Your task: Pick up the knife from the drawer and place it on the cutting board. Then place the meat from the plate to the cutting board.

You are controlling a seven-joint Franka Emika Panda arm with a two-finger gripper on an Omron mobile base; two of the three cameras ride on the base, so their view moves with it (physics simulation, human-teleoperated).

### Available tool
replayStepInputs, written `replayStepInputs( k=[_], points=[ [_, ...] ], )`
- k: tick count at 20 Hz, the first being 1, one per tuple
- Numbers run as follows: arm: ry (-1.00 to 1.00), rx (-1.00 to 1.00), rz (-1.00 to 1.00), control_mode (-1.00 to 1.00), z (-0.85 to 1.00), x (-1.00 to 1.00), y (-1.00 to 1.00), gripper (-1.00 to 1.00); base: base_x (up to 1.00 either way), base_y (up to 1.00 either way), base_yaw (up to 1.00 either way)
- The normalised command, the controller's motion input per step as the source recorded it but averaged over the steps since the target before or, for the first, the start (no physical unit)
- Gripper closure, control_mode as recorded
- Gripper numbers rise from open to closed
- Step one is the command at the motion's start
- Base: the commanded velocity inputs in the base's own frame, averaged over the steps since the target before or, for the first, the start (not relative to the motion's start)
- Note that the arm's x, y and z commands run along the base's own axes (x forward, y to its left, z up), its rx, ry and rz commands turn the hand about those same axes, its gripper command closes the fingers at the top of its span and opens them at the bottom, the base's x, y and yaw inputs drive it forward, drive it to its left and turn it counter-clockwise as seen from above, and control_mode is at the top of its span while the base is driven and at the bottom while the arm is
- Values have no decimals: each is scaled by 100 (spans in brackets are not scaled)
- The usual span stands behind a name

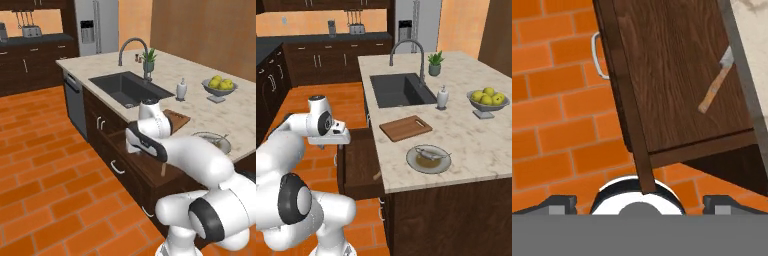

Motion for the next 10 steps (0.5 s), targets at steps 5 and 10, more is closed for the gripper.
replayStepInputs(
  k=[5, 10],
  points=[
    [4, 4, 11, -100, -98, 51, 6, -100, 0, 0, 0],
    [4, -11, 1, -100, -79, 15, 12, -100, 0, 0, 0]
  ],
)
